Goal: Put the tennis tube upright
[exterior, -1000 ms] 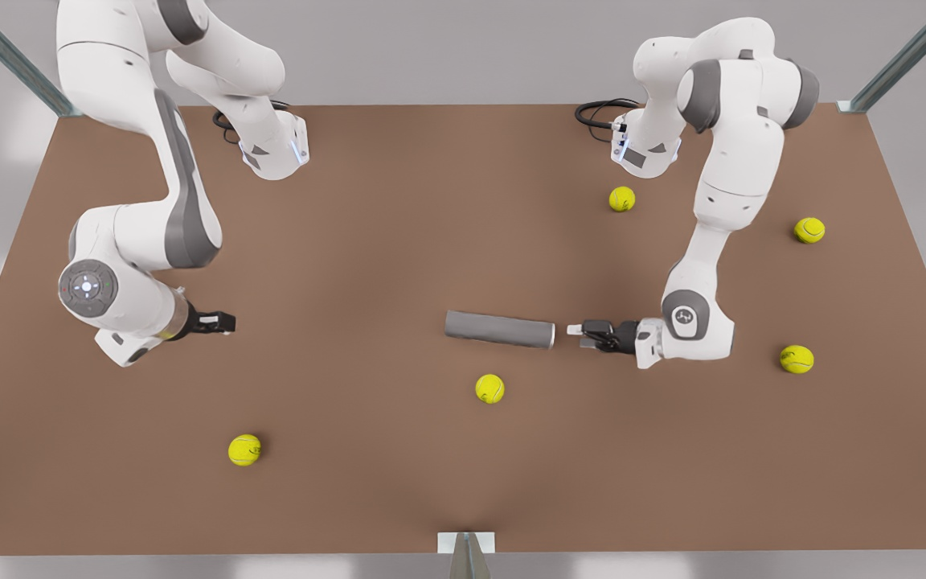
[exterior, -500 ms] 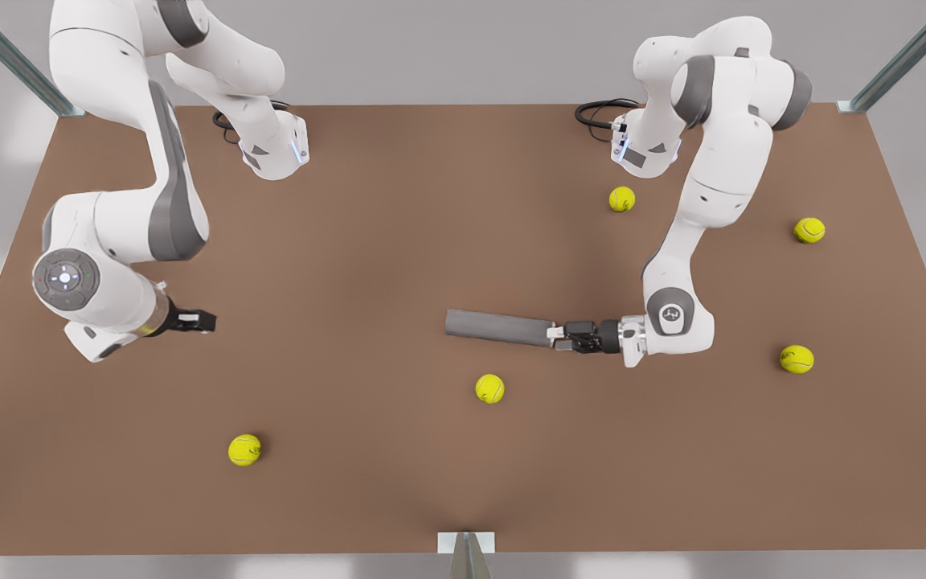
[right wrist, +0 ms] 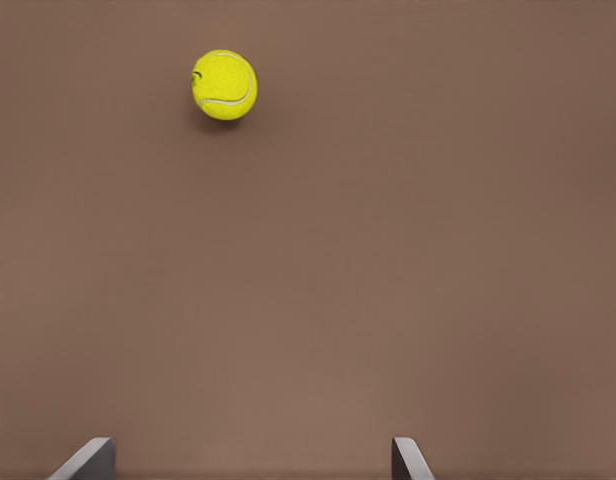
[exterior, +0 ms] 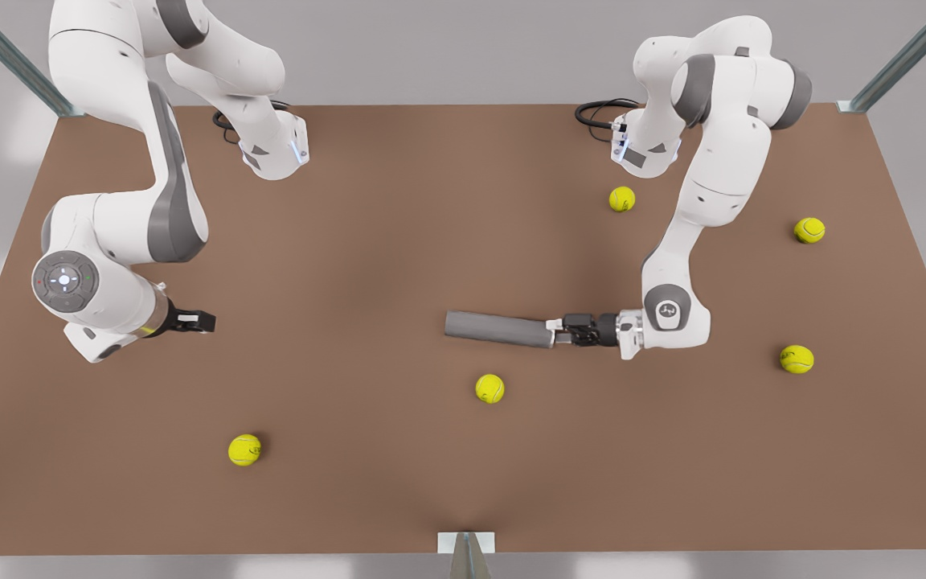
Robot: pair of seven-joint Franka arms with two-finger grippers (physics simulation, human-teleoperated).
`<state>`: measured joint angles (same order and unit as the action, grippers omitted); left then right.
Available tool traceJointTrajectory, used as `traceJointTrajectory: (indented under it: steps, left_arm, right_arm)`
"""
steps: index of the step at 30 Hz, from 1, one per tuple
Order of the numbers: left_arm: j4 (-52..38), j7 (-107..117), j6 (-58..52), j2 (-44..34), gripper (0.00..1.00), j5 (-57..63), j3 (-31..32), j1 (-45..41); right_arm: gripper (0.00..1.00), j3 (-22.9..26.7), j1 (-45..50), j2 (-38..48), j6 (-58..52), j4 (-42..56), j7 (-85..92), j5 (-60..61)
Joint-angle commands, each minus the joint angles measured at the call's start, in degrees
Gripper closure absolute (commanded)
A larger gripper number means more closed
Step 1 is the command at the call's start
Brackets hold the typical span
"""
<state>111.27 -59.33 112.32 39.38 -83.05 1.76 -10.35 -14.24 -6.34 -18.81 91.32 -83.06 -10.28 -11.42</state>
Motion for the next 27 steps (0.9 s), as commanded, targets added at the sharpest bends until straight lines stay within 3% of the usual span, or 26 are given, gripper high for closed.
traceJointTrajectory:
  steps: [1,14,16,18,20,27]
  left_arm:
    - [0.00,0.01,0.00,0.08,0.00,-0.01,0.00,-0.03]
    - [-0.26,-0.08,-0.26,1.23,0.01,-0.45,3.34,-0.20]
    - [-0.18,-0.08,-0.26,1.23,0.09,-0.45,3.43,-0.20]
    - [-0.26,-0.08,-0.26,1.23,0.26,-0.36,3.43,-0.20]
    - [-0.26,-0.08,-0.44,1.23,0.37,-0.27,3.43,-0.20]
    - [-0.26,-0.08,-1.32,1.05,0.41,-0.01,3.34,-0.20]
  right_arm:
    - [0.00,0.00,0.01,0.00,0.00,0.00,0.00,0.00]
    - [0.00,0.00,0.10,-0.08,0.00,0.00,-0.09,-0.09]
    - [0.00,0.00,0.10,-0.26,0.00,0.00,-0.09,-0.09]
    - [0.00,0.00,0.10,-0.26,0.00,0.00,-0.09,-0.09]
    - [0.00,0.00,0.10,-0.35,0.00,0.00,-0.09,0.00]
    - [0.00,0.00,0.10,-0.35,0.00,0.00,-0.09,-0.09]
